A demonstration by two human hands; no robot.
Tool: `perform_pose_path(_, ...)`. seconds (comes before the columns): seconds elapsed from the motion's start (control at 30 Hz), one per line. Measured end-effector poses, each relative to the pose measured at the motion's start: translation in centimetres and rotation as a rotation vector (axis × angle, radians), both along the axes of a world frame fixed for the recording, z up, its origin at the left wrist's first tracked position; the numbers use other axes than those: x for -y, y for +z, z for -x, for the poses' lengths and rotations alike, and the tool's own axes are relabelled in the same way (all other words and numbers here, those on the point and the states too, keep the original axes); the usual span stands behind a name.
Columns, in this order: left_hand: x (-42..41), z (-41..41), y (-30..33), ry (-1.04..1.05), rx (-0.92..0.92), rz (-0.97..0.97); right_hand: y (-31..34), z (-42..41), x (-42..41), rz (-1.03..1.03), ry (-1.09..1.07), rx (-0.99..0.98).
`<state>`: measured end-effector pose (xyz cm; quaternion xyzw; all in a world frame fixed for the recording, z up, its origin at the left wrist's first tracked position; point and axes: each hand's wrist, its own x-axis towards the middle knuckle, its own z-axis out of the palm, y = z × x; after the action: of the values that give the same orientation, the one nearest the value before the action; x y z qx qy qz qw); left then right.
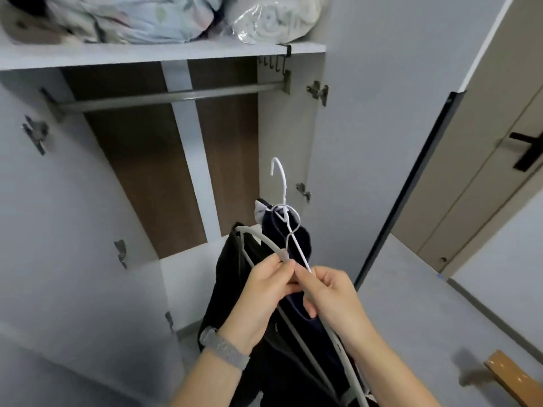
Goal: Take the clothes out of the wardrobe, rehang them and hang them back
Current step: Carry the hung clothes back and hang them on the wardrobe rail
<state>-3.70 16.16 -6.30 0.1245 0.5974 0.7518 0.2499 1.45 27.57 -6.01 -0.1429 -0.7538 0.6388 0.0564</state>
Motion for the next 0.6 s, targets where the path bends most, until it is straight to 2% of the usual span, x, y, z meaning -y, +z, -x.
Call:
perform_pose_path(0.17, 0.0, 8.4, 0.5, 0.182, 0.094, 0.008, -0.3, 9.3, -1.1, 0.064, 0.042, 0.101)
perform_pose_path(0.27, -1.8, 14.2, 0.2, 0.255, 0.169, 0.027, -0.8, 15.5, -4.0, 0.018, 0.0, 0.117)
perform_pose_path(0.4, -4.4, 21.9, -0.2, 0.364, 0.258, -0.003, -1.2, 23.3, -8.1, 0.054, 0.027, 0.134)
perform_pose_path(0.6, -6.6, 31.3, 1.1, 0.513, 0.32, -0.117, -0.1, 36.0, -13.6, -0.082, 0.04, 0.095)
